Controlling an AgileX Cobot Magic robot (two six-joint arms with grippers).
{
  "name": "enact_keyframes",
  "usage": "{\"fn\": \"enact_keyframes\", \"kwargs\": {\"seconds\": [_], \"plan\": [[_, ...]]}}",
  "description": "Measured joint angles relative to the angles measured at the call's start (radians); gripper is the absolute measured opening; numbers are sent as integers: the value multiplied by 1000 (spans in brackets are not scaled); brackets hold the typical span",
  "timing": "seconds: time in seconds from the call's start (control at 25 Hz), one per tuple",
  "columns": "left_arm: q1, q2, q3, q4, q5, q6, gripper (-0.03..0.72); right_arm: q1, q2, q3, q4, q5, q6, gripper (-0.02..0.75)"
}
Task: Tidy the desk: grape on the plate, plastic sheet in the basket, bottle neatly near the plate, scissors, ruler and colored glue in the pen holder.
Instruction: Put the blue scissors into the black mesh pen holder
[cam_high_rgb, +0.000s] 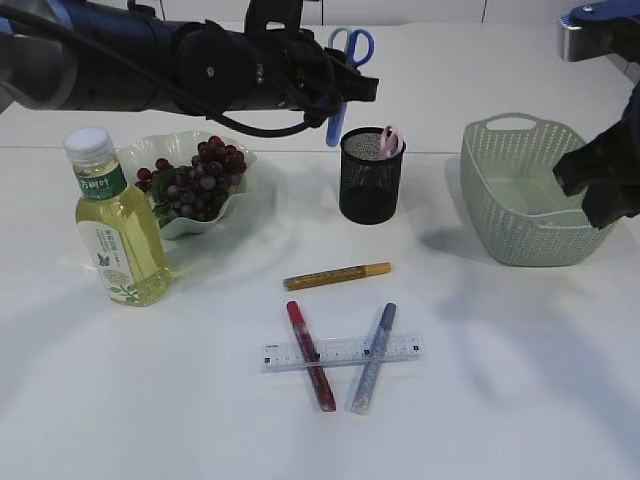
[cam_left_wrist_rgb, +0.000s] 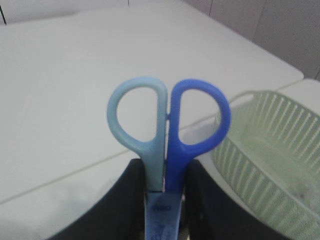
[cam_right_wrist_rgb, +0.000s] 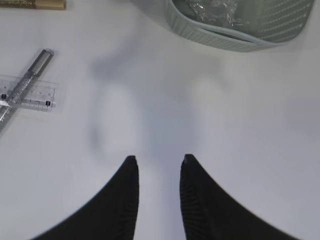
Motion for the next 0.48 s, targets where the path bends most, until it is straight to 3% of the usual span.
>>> {"fn": "enact_keyframes", "kwargs": {"seconds": [0.48], "plan": [[-28, 70, 0, 32, -399, -2, 179, 0, 0, 0, 0, -66, 4, 240]]}}
